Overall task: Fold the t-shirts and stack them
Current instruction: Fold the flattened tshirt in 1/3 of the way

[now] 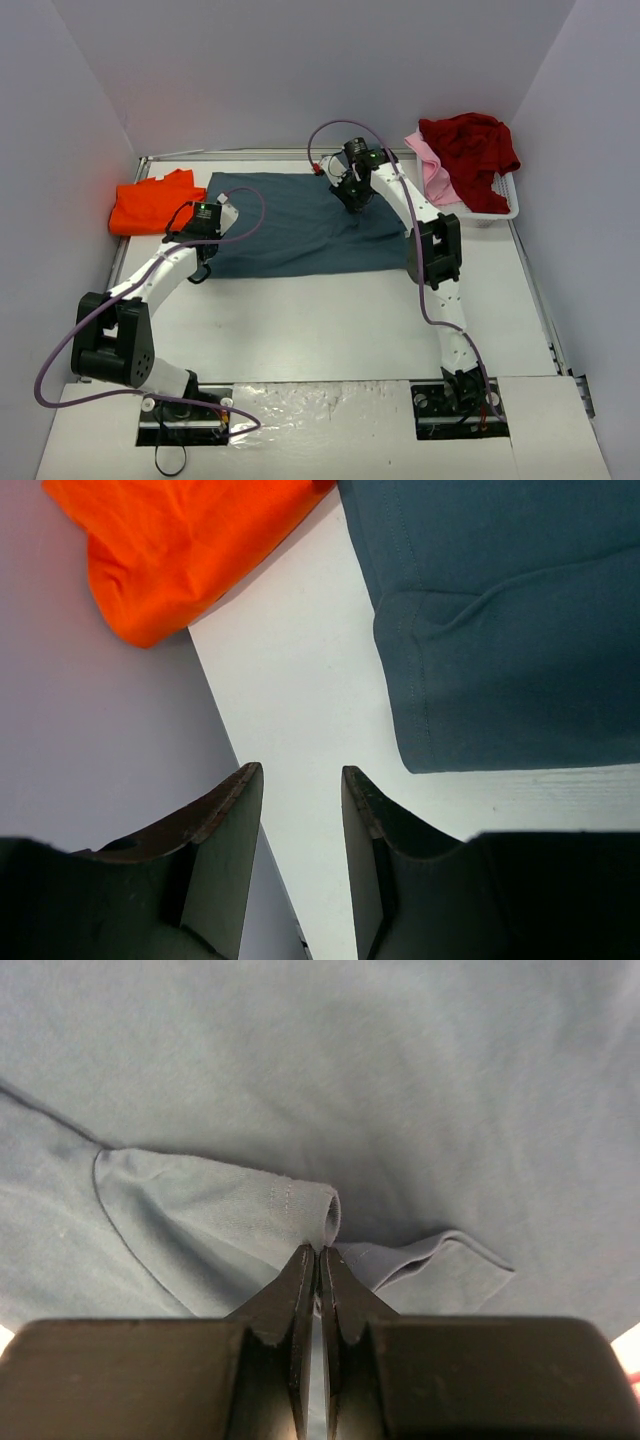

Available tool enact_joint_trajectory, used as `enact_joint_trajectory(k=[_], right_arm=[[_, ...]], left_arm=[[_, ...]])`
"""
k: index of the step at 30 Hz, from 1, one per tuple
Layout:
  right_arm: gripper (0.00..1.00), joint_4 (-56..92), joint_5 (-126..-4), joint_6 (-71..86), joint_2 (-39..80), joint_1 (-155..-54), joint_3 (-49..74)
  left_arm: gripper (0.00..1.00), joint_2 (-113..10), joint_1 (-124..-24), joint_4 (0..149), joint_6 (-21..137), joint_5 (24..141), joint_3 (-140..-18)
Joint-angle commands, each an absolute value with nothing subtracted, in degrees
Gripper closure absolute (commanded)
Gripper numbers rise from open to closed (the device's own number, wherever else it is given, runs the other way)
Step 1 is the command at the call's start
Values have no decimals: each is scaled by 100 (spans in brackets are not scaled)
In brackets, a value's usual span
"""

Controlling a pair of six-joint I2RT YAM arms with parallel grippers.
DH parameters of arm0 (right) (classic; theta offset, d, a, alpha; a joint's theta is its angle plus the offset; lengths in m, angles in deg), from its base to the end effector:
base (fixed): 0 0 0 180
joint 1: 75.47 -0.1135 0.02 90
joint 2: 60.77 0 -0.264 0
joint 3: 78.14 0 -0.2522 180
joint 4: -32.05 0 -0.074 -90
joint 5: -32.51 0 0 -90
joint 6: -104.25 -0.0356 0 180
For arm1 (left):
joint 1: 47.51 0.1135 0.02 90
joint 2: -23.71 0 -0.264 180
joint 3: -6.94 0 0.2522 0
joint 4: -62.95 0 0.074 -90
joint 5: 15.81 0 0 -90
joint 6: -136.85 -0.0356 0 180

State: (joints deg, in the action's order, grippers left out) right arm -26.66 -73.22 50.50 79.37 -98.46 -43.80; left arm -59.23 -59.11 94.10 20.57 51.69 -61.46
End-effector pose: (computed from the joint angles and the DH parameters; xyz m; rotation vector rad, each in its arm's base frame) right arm 0.4920 0.2192 0.2203 -1.3161 2.0857 0.2434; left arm 0.3028 -0.0483 0.2357 0.5852 2.2943 0.5884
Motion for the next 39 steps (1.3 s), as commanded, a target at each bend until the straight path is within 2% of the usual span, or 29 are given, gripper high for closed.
enact_joint_trajectory(k=[1,39], right_arm=[[100,-2601,-7182,5002,7897,-9885,-4637],[100,-1836,-6927,5134,8776,-10149,-5156]], left_arm=[[64,-5838,-5877,9482,2163,5134,-6158],[64,-6093,-5806,9491,2163,5169,-6141]])
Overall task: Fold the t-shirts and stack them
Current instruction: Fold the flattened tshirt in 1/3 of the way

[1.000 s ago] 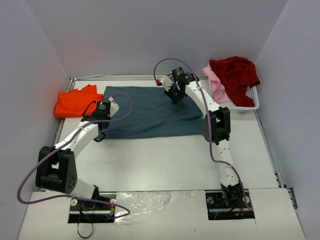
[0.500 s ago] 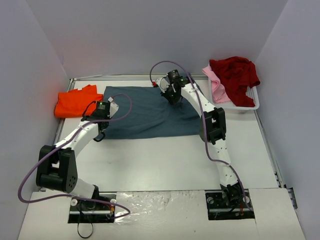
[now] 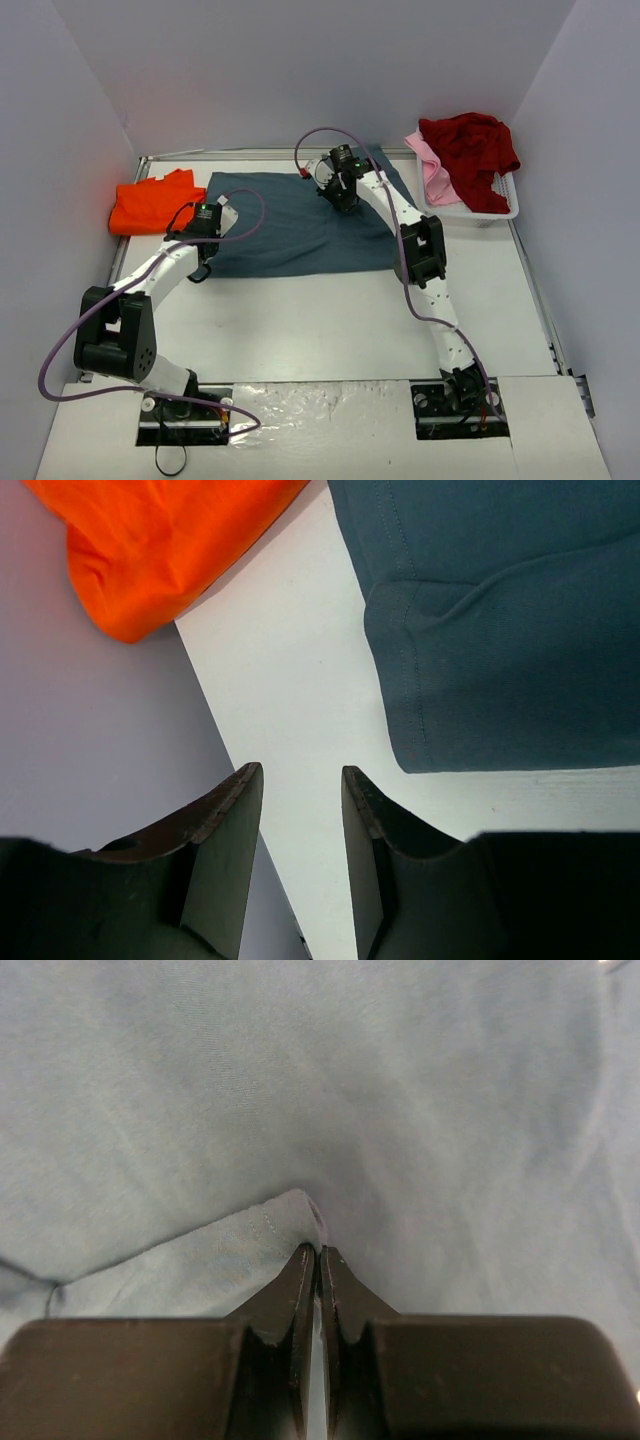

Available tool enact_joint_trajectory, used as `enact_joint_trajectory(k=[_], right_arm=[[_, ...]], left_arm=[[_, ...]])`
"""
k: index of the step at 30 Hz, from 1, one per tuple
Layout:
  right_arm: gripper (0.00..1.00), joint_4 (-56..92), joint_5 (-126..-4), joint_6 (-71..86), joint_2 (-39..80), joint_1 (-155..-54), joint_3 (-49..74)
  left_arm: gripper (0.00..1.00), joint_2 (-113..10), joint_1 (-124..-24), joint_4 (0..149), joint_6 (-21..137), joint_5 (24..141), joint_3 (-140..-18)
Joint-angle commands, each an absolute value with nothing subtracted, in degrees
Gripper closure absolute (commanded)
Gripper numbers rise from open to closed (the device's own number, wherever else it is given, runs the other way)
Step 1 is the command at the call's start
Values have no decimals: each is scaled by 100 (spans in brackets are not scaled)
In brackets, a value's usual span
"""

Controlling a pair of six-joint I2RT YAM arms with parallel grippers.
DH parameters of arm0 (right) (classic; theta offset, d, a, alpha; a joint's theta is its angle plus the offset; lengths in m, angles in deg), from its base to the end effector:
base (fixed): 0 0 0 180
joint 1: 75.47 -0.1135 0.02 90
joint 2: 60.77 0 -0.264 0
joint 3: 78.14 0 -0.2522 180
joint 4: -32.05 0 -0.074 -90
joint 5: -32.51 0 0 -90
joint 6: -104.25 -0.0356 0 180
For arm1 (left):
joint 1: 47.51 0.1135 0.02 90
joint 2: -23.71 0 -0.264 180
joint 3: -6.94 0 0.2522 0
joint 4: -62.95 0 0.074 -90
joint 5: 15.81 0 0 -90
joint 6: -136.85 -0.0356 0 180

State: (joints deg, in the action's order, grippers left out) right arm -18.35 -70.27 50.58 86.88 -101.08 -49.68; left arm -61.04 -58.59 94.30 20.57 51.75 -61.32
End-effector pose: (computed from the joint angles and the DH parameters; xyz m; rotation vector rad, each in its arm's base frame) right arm 0.5101 0.2532 0.1930 -1.3055 1.9704 0.1753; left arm 0.3063 -0.0461 0.2256 0.5946 2.3313 0.5940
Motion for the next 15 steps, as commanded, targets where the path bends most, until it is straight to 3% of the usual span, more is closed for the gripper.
enact_joint_trajectory(k=[1,5,9,13,15], right_arm=[[100,-1836,-6927,5142,8794,-10149,-5165],[100,-1783,-6883,5142,8891,-10167,-5173],[84,-1722,-6795,5134,8952,-10158,-5191],[81,-1546,-6550,5081,8944,-10175,-5174],[72,-1371,-6444,5037,8891,-10193,-5139]], left_arm=[[64,-6093,-5806,9482,2163,5169,-6132],[64,-6102,-5806,9491,2171,5160,-6132],[64,-6102,-5797,9491,2171,5151,-6132],[64,-6102,-5797,9482,2171,5160,-6123],[64,-6102,-5797,9473,2180,5178,-6123]])
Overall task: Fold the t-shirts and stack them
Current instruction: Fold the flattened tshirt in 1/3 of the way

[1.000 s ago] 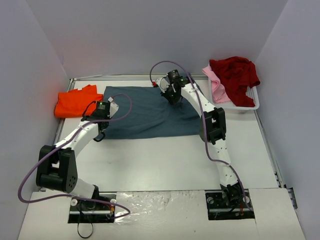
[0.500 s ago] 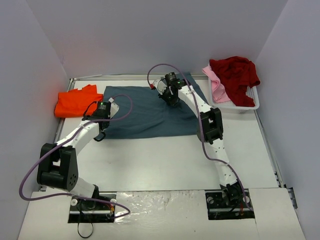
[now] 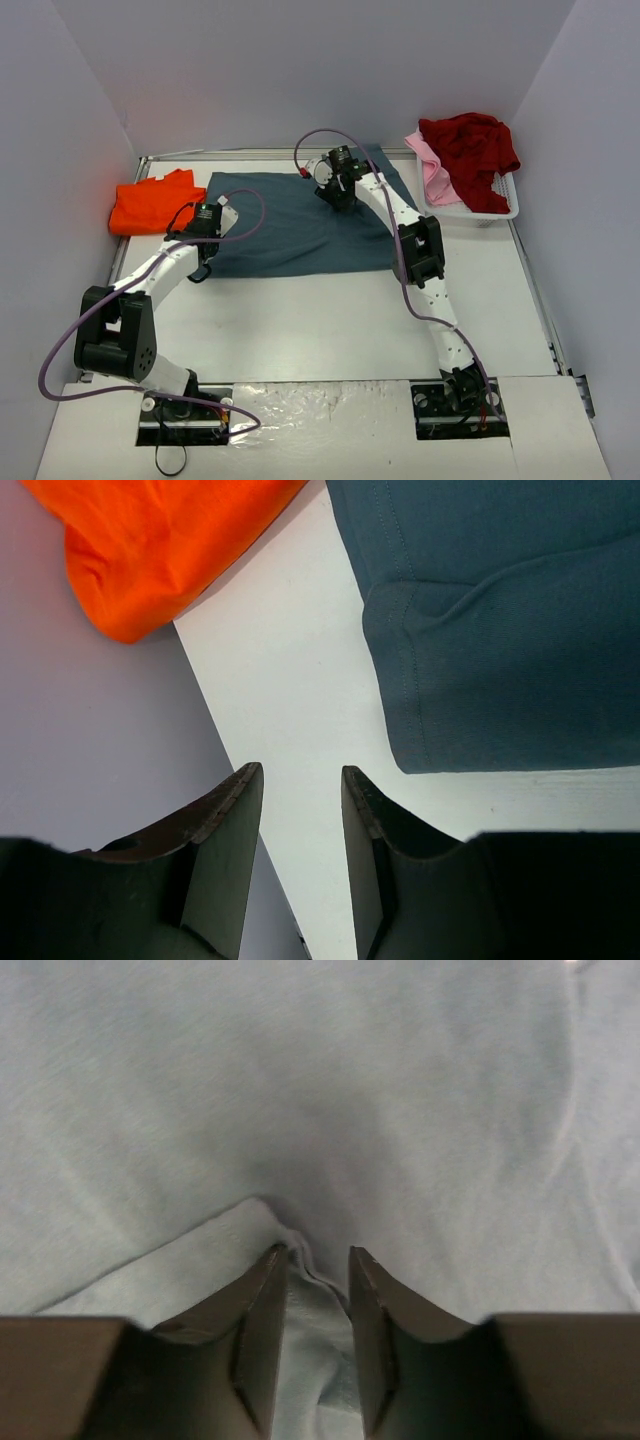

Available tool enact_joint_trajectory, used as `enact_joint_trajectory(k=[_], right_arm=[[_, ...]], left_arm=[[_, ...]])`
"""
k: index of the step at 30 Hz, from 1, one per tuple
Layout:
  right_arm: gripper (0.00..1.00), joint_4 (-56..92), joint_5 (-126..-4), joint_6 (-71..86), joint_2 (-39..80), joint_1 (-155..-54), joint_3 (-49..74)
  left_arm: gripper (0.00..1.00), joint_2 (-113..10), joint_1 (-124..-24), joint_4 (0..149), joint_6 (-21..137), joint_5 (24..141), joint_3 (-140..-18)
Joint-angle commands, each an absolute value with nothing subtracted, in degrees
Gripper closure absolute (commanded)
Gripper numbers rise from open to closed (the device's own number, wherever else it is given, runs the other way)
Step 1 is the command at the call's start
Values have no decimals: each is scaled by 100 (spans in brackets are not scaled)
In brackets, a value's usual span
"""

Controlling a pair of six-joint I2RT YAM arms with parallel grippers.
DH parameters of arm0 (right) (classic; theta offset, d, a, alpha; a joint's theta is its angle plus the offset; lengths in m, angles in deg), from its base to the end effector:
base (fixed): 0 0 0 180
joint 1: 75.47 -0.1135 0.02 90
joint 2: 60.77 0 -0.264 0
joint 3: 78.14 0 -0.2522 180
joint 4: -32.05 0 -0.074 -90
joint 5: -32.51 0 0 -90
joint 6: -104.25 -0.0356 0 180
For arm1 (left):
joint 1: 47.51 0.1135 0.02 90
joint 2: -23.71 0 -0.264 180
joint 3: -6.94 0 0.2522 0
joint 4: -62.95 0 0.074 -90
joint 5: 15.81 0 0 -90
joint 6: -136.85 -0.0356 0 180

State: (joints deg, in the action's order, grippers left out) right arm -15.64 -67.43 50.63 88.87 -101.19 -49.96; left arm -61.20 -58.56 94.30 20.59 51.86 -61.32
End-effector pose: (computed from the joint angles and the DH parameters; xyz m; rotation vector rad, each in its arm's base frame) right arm 0.5165 0.2556 0.1787 -1.2844 1.9713 0.1143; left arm 0.3066 -0.0461 0.2247 0.5959 2.3340 0.5919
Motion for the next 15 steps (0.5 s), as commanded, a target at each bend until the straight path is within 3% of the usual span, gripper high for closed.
enact_joint_trajectory(k=[1,4,11,15], right_arm=[[71,-1318,-6304,5011,8873,-10202,-5103],[72,-1089,-6093,4914,8680,-10228,-4963],[48,-395,-5451,4563,7663,-10237,-4419],[46,-87,-4968,4369,6976,-10237,-3865]], left_arm=[[64,-6102,-5797,9482,2180,5178,-6123],[64,-6111,-5797,9482,2189,5213,-6132],[64,-5944,-5797,9552,2189,5371,-6184],[64,-5795,-5806,9587,2154,5564,-6158]])
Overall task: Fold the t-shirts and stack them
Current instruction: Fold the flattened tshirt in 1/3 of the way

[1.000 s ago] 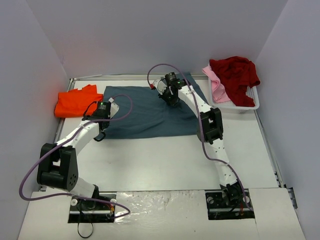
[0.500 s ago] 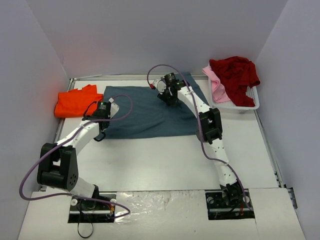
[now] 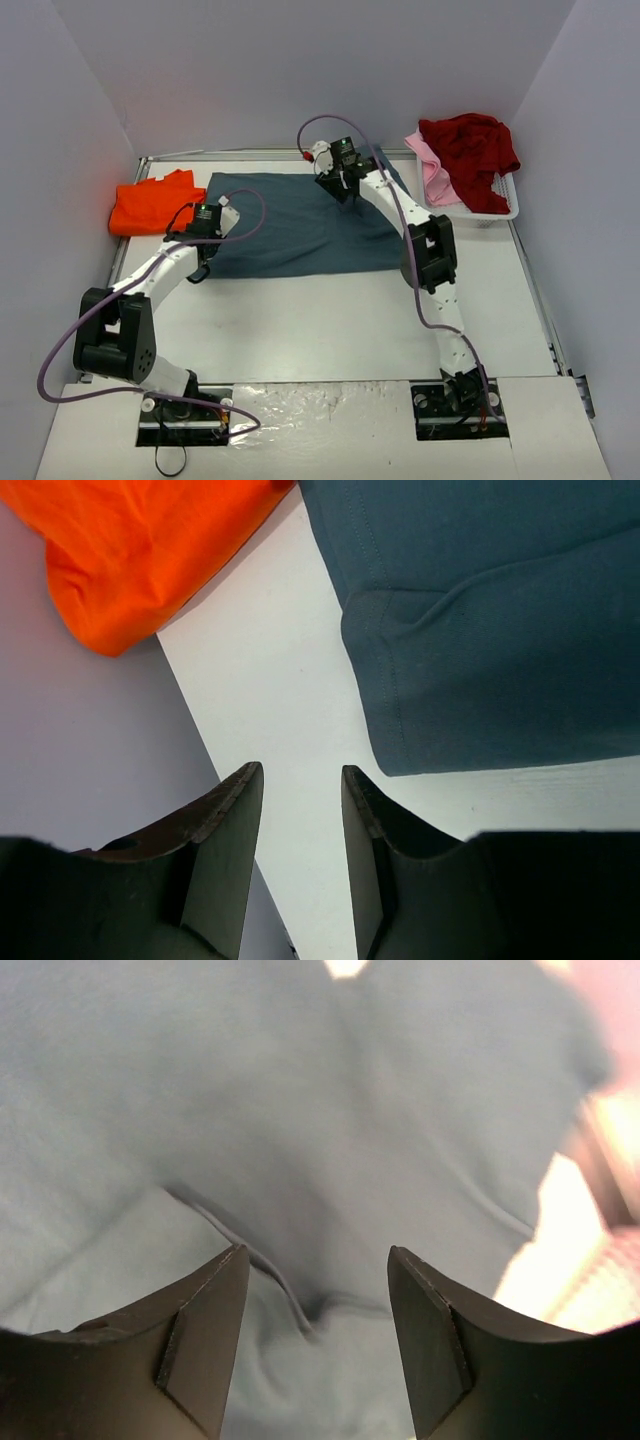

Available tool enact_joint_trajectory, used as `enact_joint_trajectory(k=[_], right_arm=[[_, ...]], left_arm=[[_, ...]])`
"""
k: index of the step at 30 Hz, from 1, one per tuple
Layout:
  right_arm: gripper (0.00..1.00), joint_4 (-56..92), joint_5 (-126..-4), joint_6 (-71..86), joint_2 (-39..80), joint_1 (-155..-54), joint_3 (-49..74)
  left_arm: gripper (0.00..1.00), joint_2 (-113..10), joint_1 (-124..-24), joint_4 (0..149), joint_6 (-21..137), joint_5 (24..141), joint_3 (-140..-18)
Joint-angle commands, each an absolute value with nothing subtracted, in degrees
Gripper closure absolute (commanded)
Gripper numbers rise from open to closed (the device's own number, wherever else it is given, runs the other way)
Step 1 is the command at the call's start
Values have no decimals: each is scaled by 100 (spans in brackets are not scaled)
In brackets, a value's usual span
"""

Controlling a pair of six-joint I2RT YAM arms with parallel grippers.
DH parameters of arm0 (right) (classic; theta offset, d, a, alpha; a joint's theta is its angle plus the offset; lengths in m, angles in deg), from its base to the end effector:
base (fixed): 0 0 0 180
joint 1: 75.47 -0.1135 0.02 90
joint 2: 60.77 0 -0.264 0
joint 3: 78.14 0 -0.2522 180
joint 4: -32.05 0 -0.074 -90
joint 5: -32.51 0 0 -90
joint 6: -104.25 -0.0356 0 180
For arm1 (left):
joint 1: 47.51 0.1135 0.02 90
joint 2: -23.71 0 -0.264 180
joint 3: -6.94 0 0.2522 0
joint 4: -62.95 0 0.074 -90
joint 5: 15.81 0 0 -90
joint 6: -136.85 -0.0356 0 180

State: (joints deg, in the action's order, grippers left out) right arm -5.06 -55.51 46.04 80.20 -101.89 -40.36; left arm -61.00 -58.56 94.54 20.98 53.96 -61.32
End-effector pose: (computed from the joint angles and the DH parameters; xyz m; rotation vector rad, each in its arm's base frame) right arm 0.5075 0.2508 0.2211 -1.0520 1.9296 -0.0905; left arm 0.3060 -0.0472 0.2251 0.6057 2.3344 0.5446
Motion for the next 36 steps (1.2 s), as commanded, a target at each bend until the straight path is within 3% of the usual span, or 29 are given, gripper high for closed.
enact_joint_trajectory(k=[1,10,19,36], right_arm=[[46,-87,-4932,4325,6827,-10211,-3733],[44,-200,-4765,4422,4351,-10158,-702],[43,-711,-5264,4185,2819,-10009,1574],[42,-790,-6092,4035,2764,-8989,1972]], left_arm=[[64,-5777,-5815,9666,2154,5643,-6167],[68,-5654,-6140,9684,1926,6145,-5737],[66,-5250,-6360,9675,1249,6409,-5271],[60,-6189,-5842,8498,387,6487,-4795]])
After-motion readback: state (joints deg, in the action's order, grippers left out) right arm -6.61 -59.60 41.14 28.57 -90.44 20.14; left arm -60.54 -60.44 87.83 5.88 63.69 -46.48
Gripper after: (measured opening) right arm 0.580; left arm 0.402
